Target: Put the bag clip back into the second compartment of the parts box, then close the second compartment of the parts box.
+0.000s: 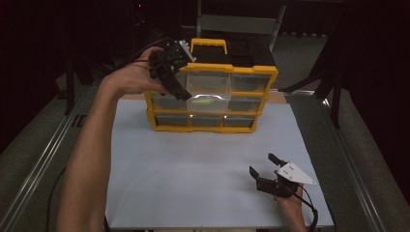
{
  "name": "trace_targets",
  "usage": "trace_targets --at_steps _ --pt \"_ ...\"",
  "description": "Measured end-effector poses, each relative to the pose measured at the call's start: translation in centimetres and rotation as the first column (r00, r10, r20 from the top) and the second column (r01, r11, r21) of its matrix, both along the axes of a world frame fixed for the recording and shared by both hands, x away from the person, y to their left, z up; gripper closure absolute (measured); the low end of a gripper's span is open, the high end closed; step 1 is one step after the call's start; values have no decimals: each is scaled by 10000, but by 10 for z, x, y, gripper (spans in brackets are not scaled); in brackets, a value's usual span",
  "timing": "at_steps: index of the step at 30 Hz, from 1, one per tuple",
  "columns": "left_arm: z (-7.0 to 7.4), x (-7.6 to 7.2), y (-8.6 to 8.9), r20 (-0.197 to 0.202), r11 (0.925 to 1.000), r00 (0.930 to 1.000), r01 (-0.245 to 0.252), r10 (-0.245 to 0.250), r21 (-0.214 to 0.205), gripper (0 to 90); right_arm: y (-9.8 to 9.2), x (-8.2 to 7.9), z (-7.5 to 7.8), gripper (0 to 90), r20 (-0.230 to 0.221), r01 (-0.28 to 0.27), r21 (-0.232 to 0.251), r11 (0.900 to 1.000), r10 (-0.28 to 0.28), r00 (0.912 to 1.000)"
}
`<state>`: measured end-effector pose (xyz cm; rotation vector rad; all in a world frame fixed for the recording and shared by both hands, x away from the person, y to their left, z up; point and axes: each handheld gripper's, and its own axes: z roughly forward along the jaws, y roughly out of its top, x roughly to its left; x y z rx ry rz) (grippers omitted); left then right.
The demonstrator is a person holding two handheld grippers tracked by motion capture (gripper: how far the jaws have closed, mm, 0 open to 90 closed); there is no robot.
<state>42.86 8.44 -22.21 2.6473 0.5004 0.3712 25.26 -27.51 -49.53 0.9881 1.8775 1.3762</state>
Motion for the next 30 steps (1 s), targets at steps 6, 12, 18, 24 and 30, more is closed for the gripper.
trace_targets --at_steps 6,12,18,24,30 --pt "-6 -2 4 -59 9999 9999 -107 106 -105 74 1 0 0 140 -10 -10 11 10000 10 10000" --pt "-16 -2 4 -133 9999 9998 -127 128 37 76 1 -1 0 140 -5 -8 5 10000 8 10000" --pt "-18 -2 4 -138 9999 9998 -135 135 8 76 1 -1 0 139 8 -6 42 10000 6 10000" --pt "-21 -3 1 -139 10000 9999 -47 48 79 76 0 -1 1 140 53 9 42 10000 -9 10000" --pt "-29 -2 2 -200 9999 9997 -118 119 50 76 0 -1 1 140 61 -4 45 10000 4 10000"
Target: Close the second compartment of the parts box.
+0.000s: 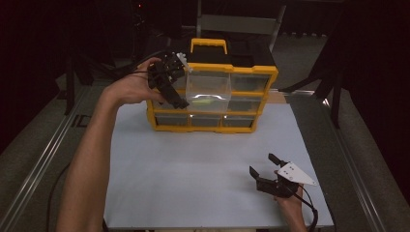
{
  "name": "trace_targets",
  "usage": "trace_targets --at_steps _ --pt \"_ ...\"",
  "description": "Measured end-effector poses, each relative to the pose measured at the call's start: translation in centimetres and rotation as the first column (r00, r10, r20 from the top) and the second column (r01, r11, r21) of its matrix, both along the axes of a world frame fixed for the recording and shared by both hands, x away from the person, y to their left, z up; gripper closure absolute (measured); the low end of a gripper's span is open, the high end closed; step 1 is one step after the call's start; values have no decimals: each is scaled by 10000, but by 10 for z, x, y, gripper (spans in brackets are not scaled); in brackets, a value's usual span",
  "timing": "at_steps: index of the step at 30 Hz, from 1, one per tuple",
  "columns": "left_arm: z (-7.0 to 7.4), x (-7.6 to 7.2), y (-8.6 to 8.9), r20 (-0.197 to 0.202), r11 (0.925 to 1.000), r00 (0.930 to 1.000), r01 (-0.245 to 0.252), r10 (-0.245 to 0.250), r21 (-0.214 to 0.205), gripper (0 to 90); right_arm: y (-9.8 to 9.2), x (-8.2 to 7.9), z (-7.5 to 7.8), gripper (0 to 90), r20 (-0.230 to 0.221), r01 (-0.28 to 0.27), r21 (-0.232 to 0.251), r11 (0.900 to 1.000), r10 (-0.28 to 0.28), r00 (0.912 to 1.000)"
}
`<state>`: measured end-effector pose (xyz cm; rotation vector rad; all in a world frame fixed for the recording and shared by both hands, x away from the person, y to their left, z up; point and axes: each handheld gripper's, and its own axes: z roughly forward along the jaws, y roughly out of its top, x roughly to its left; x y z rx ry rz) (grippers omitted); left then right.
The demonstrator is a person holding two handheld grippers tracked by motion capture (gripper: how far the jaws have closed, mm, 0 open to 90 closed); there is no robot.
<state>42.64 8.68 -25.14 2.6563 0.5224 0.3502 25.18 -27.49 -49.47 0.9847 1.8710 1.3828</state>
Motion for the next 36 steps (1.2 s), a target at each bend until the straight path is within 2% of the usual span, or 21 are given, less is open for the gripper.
trace_targets --at_steps 11,19,21,23,31,33,36 --pt "-9 -2 2 -229 10000 9997 1 1 86 85 1 1 -1 140 -50 -22 -14 10000 22 10000" --pt "-13 -4 2 -470 9998 9987 201 -200 21 169 0 0 0 140 -54 -6 0 10000 6 10000" --pt "-15 -5 2 -449 9993 9984 341 -333 170 232 0 0 0 140 -55 -14 -10 10000 14 10000" --pt "-17 -6 2 -597 9984 9971 496 -479 270 325 0 0 0 140 -58 -13 -4 10000 13 10000" --pt "-21 -8 0 -884 9937 9908 1057 -1022 361 685 1 0 0 140 -42 -11 -18 10000 11 10000" --pt "-21 -8 1 -838 9935 9907 1097 -1070 288 752 0 0 0 140 -44 -9 -23 10000 9 10000" --pt "-22 -7 2 -975 9959 9914 892 -876 121 763 0 0 0 140 -43 -4 -23 10000 4 10000"
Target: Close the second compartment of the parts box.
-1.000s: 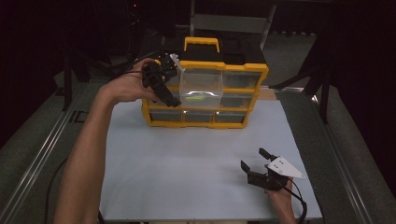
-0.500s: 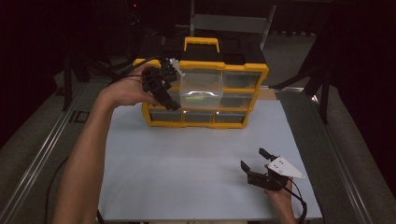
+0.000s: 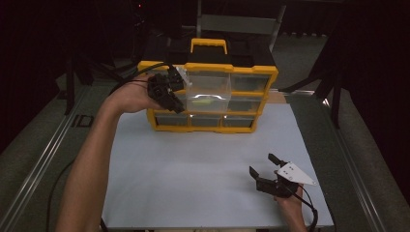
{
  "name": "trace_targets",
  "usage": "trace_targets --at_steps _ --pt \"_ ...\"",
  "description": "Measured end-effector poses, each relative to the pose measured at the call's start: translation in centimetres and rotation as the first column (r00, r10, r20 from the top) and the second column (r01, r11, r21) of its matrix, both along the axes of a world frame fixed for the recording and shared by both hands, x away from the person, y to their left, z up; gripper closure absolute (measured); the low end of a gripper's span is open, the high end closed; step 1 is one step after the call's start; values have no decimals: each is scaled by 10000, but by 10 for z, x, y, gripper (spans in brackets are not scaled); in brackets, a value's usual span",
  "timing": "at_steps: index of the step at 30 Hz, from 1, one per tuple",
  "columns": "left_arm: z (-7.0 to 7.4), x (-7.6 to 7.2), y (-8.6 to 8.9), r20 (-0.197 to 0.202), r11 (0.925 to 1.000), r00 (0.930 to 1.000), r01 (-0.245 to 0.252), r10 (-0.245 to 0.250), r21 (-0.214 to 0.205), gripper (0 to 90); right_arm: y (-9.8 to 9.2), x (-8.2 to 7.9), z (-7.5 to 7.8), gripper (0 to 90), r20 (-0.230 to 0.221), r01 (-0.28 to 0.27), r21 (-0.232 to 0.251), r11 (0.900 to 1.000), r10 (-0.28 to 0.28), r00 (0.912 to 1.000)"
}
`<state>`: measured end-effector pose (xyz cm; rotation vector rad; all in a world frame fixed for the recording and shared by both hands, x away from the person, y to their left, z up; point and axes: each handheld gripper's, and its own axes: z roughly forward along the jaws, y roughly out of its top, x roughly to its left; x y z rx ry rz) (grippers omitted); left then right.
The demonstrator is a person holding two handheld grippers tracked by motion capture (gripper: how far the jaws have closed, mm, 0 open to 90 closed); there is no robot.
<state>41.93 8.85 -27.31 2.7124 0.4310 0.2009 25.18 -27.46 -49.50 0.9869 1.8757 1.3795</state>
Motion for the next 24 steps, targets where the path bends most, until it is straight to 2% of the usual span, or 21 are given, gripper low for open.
trace_targets --at_steps 2,4,7,9,24 --pt "0 1 1 -83 9999 9999 -129 128 -79 743 0 0 0 140 0 -7 1 10000 7 10000" --pt "0 0 1 98 9996 9997 -208 210 -204 736 0 0 0 140 6 -14 2 10000 14 10000" --pt "0 -1 2 -20 9989 9999 154 -155 -444 848 0 0 0 140 0 -2 -2 10000 2 10000" --pt "0 -2 1 -114 9987 9993 340 -345 -384 900 0 0 0 140 -6 -8 7 10000 8 10000" --pt "0 -3 -10 8 9953 9976 689 -690 -680 900 1 0 0 140 24 -21 -32 10000 21 10000"
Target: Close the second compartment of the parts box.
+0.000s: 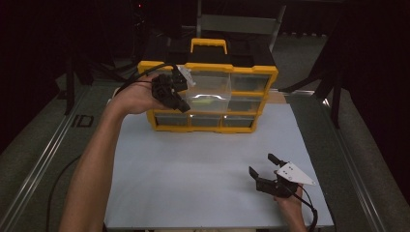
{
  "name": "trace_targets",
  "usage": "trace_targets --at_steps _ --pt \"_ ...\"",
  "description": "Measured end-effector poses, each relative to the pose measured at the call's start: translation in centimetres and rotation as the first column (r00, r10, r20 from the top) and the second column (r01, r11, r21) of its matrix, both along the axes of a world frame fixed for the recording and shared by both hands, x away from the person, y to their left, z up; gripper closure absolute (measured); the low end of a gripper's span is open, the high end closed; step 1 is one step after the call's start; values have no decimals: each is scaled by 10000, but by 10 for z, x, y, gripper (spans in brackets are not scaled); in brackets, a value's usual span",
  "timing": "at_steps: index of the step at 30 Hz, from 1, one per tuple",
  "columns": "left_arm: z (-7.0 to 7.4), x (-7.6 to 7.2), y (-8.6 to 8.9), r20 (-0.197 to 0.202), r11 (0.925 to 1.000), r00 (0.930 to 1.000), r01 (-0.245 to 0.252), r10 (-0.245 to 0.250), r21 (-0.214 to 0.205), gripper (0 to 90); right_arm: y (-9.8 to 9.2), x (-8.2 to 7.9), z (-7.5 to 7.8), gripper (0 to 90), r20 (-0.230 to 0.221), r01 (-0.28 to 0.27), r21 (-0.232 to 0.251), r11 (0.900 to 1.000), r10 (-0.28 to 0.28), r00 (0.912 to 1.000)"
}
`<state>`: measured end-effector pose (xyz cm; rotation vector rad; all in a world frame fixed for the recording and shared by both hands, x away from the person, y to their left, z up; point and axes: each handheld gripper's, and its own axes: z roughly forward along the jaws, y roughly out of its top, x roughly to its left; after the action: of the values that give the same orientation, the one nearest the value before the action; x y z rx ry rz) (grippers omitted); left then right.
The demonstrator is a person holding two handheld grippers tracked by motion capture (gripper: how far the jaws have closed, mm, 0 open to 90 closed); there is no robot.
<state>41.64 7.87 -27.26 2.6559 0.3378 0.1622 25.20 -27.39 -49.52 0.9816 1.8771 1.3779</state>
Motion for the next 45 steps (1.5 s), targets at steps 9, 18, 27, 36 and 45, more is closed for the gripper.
trace_targets --at_steps 9,18,27,36,45 --pt "-1 0 -6 49 9999 9999 120 -119 -87 900 0 0 0 140 -11 -3 -2 10000 3 10000" --pt "-1 1 -7 73 9999 9999 90 -89 -147 900 1 0 -1 140 -47 -6 -18 10000 6 10000" --pt "-1 5 -7 164 9997 9999 -31 35 -233 900 1 1 -1 140 -36 -9 -24 10000 9 10000" --pt "-3 9 -7 268 9993 9994 -219 228 -315 900 1 1 0 141 -32 -2 -21 10000 2 10000" --pt "-3 10 -7 243 9993 9994 -236 244 -304 900 1 1 0 141 -27 -8 -25 10000 8 10000"
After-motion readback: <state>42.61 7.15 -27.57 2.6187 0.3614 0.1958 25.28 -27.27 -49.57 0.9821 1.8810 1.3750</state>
